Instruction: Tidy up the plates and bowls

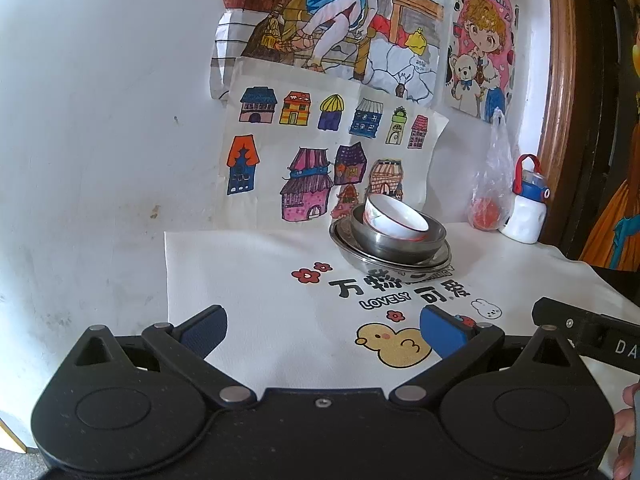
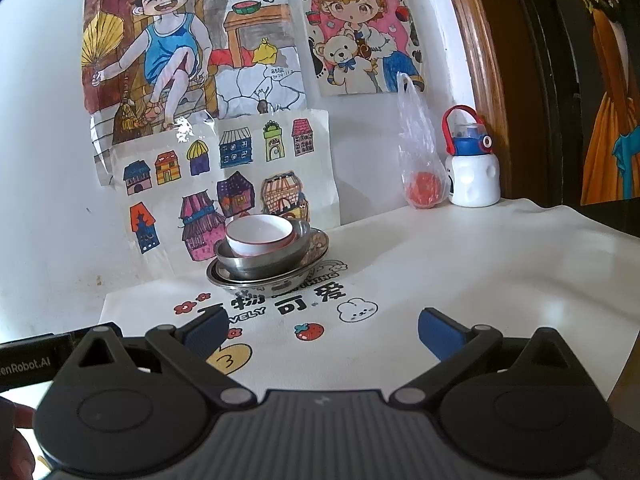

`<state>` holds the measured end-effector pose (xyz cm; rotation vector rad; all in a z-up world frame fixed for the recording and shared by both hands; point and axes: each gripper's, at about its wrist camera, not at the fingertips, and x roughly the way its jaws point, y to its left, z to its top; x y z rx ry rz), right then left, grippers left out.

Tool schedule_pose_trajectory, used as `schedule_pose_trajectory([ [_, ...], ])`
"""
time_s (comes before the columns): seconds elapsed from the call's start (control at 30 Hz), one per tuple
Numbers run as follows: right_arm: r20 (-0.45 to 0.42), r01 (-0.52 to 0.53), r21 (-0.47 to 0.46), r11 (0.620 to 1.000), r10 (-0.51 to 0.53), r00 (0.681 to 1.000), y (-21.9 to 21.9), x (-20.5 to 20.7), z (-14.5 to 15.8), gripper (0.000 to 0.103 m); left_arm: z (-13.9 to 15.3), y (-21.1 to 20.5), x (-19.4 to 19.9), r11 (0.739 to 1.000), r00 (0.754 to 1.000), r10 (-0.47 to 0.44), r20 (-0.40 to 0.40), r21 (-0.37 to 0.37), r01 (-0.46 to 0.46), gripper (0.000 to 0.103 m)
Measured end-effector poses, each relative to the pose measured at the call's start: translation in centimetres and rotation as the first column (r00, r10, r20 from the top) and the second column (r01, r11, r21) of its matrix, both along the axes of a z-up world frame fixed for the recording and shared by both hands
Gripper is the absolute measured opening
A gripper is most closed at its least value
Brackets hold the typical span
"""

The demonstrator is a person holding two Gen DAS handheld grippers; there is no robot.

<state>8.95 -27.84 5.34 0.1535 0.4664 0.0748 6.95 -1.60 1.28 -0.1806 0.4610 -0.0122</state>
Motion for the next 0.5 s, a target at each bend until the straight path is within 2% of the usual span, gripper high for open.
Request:
schedule_pose_trajectory([
  [0.5, -0.003, -0.005, 0.003, 1.0, 0.005, 1.0, 0.2, 0.03, -0.04, 0.103, -0.24, -0.26, 0.38, 1.0, 1.0, -0.002, -0.01, -0.004, 0.002, 0.102],
])
